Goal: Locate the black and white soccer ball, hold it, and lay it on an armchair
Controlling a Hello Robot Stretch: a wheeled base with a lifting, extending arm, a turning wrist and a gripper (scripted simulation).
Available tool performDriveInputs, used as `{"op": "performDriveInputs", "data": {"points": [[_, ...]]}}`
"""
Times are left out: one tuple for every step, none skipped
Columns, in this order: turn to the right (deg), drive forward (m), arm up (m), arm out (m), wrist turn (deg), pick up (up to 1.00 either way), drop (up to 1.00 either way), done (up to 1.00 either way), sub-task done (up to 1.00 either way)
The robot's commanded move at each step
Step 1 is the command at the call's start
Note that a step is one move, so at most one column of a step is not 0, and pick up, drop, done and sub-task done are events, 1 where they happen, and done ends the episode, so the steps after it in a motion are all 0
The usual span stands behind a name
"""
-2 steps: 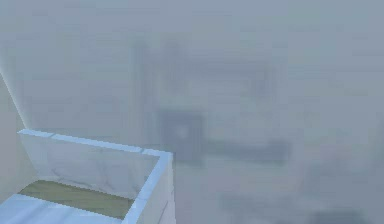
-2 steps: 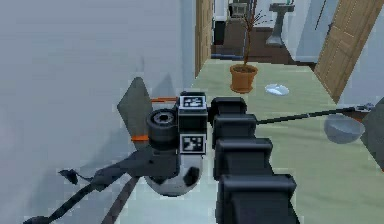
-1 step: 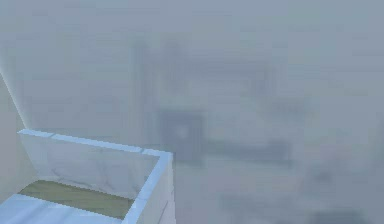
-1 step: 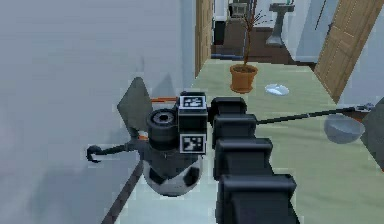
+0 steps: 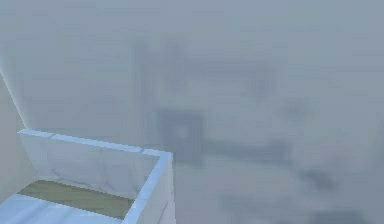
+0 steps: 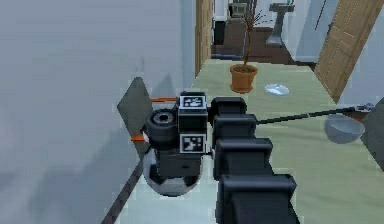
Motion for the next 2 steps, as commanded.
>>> {"op": "performDriveInputs", "data": {"points": [[0.0,0.0,-0.24,0.0,0.0,0.0,0.0,0.0,0.0],[0.0,0.0,0.0,0.0,0.0,1.0,0.0,0.0,0.0]]}}
